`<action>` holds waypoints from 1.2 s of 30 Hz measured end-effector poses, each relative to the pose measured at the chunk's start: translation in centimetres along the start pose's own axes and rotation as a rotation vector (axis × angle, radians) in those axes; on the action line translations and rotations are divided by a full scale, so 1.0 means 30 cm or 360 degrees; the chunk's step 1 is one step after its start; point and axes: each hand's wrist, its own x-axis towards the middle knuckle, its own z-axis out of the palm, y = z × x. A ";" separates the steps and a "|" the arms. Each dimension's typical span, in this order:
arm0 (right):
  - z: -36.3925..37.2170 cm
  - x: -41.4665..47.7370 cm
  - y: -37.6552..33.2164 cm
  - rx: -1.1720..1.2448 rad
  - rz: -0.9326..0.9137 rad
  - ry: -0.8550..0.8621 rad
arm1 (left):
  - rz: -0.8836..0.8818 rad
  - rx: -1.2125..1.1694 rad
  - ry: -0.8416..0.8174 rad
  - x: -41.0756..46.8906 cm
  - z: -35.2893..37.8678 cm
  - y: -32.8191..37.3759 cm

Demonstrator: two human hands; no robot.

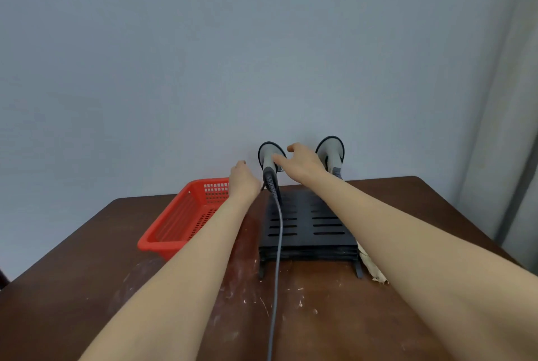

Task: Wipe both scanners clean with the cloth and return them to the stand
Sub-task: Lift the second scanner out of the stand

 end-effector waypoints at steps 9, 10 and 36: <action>0.132 0.125 -0.003 0.0249 0.0285 -0.0175 | 0.0019 -0.0146 -0.0351 0.065 0.172 -0.093; 0.135 0.131 0.000 0.0255 0.0287 -0.0191 | 0.0027 -0.0205 -0.0353 0.072 0.191 -0.094; 0.162 0.133 0.052 0.0454 0.0343 -0.0042 | 0.0146 0.0112 -0.0002 0.077 0.304 -0.126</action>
